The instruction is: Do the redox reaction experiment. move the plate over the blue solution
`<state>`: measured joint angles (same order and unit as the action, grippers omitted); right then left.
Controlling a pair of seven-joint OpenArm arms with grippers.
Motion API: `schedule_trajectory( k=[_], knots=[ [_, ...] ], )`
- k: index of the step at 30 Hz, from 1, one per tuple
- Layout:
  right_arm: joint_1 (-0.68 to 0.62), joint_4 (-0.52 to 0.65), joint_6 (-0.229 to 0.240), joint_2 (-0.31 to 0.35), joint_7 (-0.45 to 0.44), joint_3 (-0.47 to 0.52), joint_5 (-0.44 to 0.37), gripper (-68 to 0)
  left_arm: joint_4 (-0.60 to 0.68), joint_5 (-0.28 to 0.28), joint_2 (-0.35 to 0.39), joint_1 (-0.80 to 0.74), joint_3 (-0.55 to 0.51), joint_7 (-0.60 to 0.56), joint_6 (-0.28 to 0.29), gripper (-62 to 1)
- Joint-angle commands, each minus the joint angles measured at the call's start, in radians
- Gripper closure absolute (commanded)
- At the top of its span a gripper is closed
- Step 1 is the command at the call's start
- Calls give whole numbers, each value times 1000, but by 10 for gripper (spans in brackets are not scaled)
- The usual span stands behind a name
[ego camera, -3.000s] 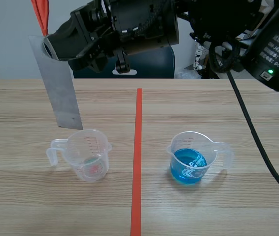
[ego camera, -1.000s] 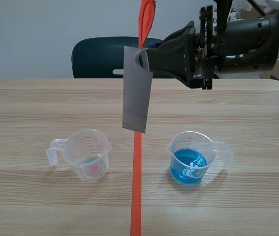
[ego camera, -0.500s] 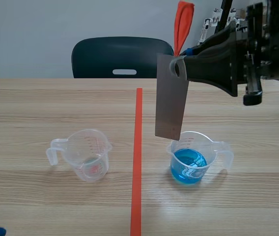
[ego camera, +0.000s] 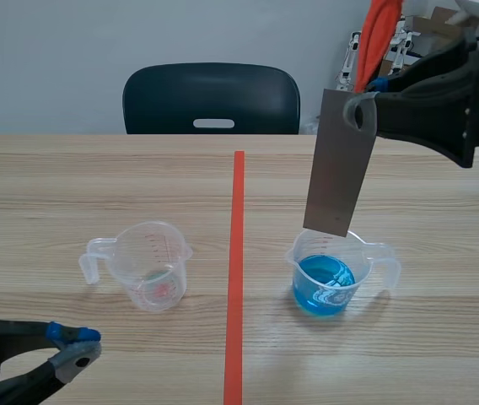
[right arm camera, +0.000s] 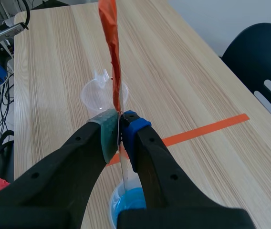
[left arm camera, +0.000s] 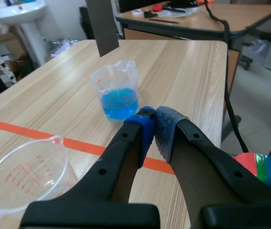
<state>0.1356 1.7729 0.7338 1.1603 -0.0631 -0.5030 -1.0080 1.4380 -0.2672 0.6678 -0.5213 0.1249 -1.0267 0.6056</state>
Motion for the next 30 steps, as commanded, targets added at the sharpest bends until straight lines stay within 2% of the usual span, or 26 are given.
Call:
schedule_trajectory(
  k=[1, 4, 6, 11, 15, 22, 30],
  knots=[
    [-13, 0, 12, 29, -54, 24, 17, -6, 37, 20, -5, -7, 2, 23, 22, -38],
    [-40, -1, 12, 62, -133, 24, 70, -6, 92, 21, -6, 4, 2, 99, 77, -37],
    [-57, -1, 12, 80, -171, 24, 87, -6, 120, 35, -6, 10, 2, 124, 90, -29],
    [-104, -6, 12, 137, -274, 23, 118, -6, 163, 200, -31, 49, 2, 332, 90, -26],
    [-111, -40, 12, 161, -341, 23, 119, -6, 164, 256, -71, 108, 3, 460, 90, -26],
    [-111, -120, 0, 163, -365, 23, 119, -6, 164, 299, -155, 208, 4, 650, 90, -25],
    [-111, -130, 0, 161, -389, 23, 119, -6, 164, 302, -222, 293, 39, 731, 90, -25]
  ],
)
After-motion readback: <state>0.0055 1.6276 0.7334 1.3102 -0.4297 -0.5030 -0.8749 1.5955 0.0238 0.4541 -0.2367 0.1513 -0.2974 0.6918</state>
